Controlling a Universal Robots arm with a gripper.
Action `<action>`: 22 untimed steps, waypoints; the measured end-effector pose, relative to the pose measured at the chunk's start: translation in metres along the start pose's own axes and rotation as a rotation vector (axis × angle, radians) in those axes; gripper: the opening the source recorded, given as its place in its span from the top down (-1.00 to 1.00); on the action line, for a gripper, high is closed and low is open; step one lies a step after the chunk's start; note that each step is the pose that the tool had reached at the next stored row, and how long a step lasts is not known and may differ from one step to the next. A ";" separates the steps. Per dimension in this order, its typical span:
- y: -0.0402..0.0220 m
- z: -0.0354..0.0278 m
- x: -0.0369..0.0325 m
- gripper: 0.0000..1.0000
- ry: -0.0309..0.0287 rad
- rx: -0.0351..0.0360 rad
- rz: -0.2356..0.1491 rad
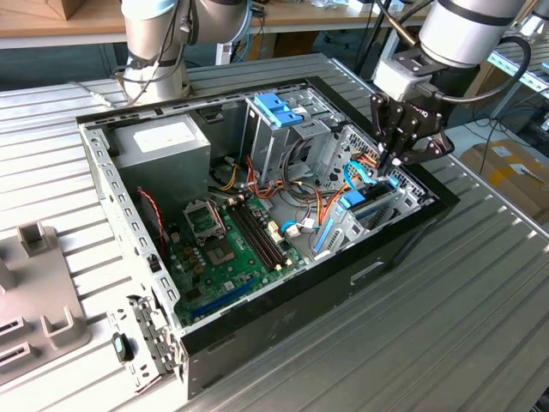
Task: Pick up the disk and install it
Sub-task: 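Insert the second disk wire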
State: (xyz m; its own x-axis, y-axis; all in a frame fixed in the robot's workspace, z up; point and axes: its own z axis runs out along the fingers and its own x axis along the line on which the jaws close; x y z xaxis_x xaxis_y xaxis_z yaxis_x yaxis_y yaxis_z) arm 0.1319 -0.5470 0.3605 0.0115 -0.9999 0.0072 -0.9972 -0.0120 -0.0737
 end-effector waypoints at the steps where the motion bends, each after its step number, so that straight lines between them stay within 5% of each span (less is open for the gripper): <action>1: 0.0004 0.0009 0.0008 0.67 -0.0001 0.0000 -0.005; 22: 0.0053 0.0128 0.0037 0.67 0.0008 -0.0019 -0.010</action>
State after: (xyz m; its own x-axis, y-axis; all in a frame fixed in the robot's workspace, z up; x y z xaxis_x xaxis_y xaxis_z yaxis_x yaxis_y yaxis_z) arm 0.1276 -0.5509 0.3474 0.0212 -0.9997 0.0088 -0.9972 -0.0218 -0.0718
